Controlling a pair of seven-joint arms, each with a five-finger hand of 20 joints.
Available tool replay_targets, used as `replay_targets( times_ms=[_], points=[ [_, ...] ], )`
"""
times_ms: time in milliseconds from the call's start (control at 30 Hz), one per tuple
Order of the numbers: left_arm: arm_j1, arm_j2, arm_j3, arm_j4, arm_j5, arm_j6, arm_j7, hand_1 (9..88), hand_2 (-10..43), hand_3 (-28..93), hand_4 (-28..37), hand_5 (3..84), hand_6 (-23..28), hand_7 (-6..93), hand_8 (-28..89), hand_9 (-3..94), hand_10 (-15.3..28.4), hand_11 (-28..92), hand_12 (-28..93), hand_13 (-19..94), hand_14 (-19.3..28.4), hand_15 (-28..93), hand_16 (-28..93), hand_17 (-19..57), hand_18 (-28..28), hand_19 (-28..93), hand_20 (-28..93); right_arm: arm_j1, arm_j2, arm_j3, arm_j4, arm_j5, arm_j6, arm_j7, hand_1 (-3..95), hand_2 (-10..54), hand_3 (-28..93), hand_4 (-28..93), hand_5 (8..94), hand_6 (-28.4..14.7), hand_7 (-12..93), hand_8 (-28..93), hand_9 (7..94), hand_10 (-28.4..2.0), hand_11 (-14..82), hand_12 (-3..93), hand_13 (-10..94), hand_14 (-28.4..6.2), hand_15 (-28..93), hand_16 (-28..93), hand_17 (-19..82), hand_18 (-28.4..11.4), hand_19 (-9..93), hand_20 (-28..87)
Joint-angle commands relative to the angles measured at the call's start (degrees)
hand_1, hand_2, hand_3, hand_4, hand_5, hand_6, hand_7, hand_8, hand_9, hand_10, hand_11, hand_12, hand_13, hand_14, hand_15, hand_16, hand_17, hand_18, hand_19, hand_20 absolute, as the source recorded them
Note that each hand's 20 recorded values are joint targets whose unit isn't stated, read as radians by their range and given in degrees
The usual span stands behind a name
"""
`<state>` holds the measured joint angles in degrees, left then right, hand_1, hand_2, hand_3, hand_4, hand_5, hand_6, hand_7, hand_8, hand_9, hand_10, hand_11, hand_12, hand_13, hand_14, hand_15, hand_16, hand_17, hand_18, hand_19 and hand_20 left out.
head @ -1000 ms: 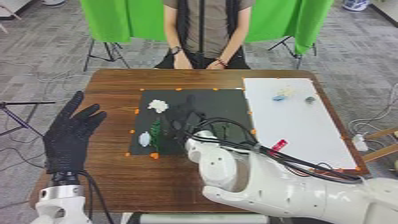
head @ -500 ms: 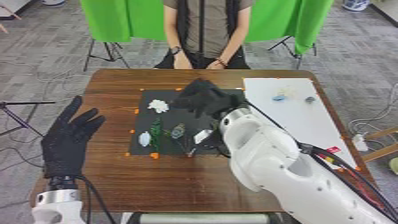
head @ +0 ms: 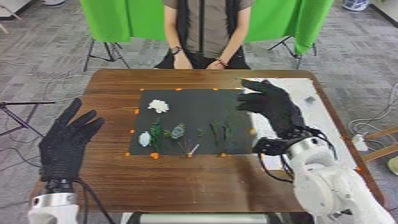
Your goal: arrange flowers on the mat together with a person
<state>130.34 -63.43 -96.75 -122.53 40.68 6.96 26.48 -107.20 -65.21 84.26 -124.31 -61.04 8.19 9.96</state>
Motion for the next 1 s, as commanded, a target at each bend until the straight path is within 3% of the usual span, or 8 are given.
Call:
replay_targets(
  times_ms=[33,133,300,333,500,733,800,1000],
  points=[
    [-1.6,-3.53,-0.13,1.95,1.25,-1.65,-2.11,20.3,8.2,74,-28.3,34.9,6.4,10.2,-9,38.4,17.8,21,10,33,23.6,44,-8,-2.8,25.7,61,6,-10.0,-2.9,5.9,0.5,18.6,2.4,-2.5,17.8,11.3,70,-26,46.6,-2.2,13,-12,51.4,-19.0,15.4,14.4,42,-19.5,45,9,8,-20.4,55,15],
    [-2.6,-3.9,0.38,2.71,1.66,-2.14,-2.68,20.0,8.2,74,-28.3,34.5,6.0,9.8,-9,38.4,17.6,21,10,33,23.5,43,-7,-2.8,25.7,62,5,-11.7,-2.9,7.8,0.2,17.5,1.6,-2.9,17.5,11.5,71,-26,44.7,-2.1,12,-12,50.1,-19.1,14.3,14.2,41,-20.1,43,9,7,-20.5,54,15],
    [-3.6,-3.16,2.29,3.25,0.92,-1.57,-2.6,20.0,8.4,74,-28.3,33.7,5.3,9.7,-9,38.3,17.5,20,11,33,23.5,43,-6,-1.6,27.4,64,5,-13.5,-2.4,7.9,-0.1,14.2,3.0,-4.7,17.3,11.4,71,-26,43.1,-2.0,12,-12,48.7,-18.3,13.1,14.1,40,-20.0,40,9,7,-20.5,52,15],
    [-3.8,-3.54,2.33,3.21,1.24,-1.8,-3.43,20.0,8.4,74,-28.3,33.6,5.2,9.7,-9,38.3,17.4,20,11,33,23.5,43,-6,-1.5,27.6,64,4,-13.5,-2.5,7.7,0.1,14.0,2.8,-4.7,17.6,11.2,71,-26,43.2,-2.0,12,-12,48.7,-18.1,13.0,14.1,40,-19.9,39,9,7,-20.4,52,15],
    [-5.2,-2.59,4.28,3.73,0.93,-1.71,-3.1,20.0,8.4,74,-28.3,33.3,5.1,9.8,-9,38.3,17.6,21,11,33,23.6,43,-6,-1.6,27.6,64,3,-12.7,-2.2,6.6,0.9,14.3,2.8,-6.1,18.3,11.0,72,-27,44.1,-1.9,13,-12,49.0,-17.2,13.1,14.3,40,-19.6,39,11,6,-19.9,51,15],
    [-6.6,-1.9,4.57,3.34,1.29,-1.55,-3.43,20.2,8.4,74,-28.3,33.2,5.1,10.0,-9,38.4,17.9,21,11,33,23.9,44,-6,-0.9,27.9,68,2,-11.6,-1.7,6.3,1.0,13.3,2.7,-6.5,18.9,10.5,72,-27,44.6,-1.6,13,-12,49.7,-16.6,13.5,14.3,40,-19.2,38,12,6,-19.8,51,16],
    [-6.8,-2.3,4.14,3.41,2.18,-2.45,-4.47,20.2,8.5,74,-28.3,33.2,5.2,10.0,-9,38.4,18.0,21,11,33,24.0,44,-6,-0.9,27.9,69,2,-11.2,-1.3,5.8,1.1,13.3,3.3,-6.7,19.9,9.7,73,-27,44.9,-1.4,14,-12,50.0,-16.1,13.7,14.4,40,-18.6,38,12,6,-19.8,50,16],
    [-6.8,-2.45,4.37,3.33,1.97,-2.05,-4.6,20.4,8.5,74,-28.3,33.2,5.3,10.1,-9,38.3,18.0,22,11,33,24.0,44,-6,-0.9,27.8,69,0,-12.3,-2.3,7.3,1.2,13.2,1.0,-7.6,20.7,9.1,74,-27,45.2,-1.2,14,-13,50.5,-15.9,14.0,14.3,41,-18.2,38,12,6,-19.8,50,17]
  ],
)
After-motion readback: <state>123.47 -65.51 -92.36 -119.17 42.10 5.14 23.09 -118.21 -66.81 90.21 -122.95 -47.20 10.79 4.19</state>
